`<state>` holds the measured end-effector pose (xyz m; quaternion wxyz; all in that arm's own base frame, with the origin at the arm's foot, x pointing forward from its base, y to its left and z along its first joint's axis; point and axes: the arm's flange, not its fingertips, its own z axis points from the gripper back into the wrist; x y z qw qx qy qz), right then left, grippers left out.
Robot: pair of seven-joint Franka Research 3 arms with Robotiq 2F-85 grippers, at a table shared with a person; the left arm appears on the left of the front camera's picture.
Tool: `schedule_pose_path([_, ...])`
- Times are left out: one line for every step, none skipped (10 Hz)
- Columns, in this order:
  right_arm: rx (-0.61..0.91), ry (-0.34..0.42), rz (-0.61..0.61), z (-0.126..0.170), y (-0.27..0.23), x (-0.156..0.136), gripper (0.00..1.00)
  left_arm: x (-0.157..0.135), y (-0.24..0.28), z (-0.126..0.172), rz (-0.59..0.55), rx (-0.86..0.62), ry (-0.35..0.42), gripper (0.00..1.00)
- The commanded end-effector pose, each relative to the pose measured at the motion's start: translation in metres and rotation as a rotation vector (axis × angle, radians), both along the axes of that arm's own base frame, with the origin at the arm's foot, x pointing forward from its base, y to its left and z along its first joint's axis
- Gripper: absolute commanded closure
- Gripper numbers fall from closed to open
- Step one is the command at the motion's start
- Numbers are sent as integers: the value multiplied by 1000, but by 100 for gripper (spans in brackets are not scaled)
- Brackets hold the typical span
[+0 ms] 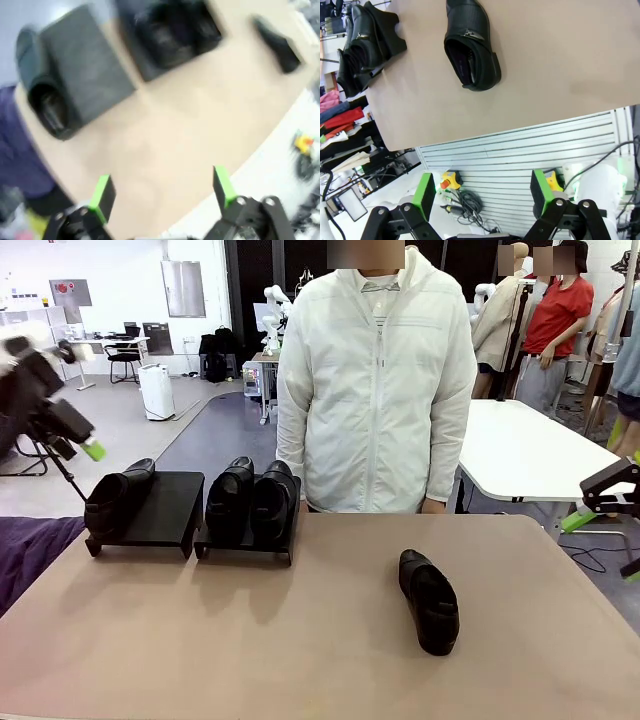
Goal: Organize the shoes by placing them on the stand.
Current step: Place the Shoe from the middle of the table onto the Shoes Stand.
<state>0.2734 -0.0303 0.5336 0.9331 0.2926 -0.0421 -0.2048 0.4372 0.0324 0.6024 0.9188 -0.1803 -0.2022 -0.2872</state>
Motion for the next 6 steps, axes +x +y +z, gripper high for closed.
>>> schedule_pose_path([25, -20, 19, 3, -1, 2, 0, -35, 35, -24, -338, -279, 85, 0])
schedule_pose_path([25, -20, 19, 3, -1, 2, 0, -59, 61, -39, -355, -478, 48, 0])
schedule_pose_path([25, -20, 19, 3, -1, 2, 0, -91, 87, -70, -210, -647, -26, 0])
schedule_pose_path([25, -20, 19, 3, -1, 2, 0, -117, 97, -105, -180, -744, -114, 0])
schedule_pose_path([25, -20, 19, 3, -1, 2, 0, -130, 93, -143, -166, -802, -220, 0])
schedule_pose_path([25, -20, 19, 3, -1, 2, 0, -112, 78, -164, -165, -828, -195, 0])
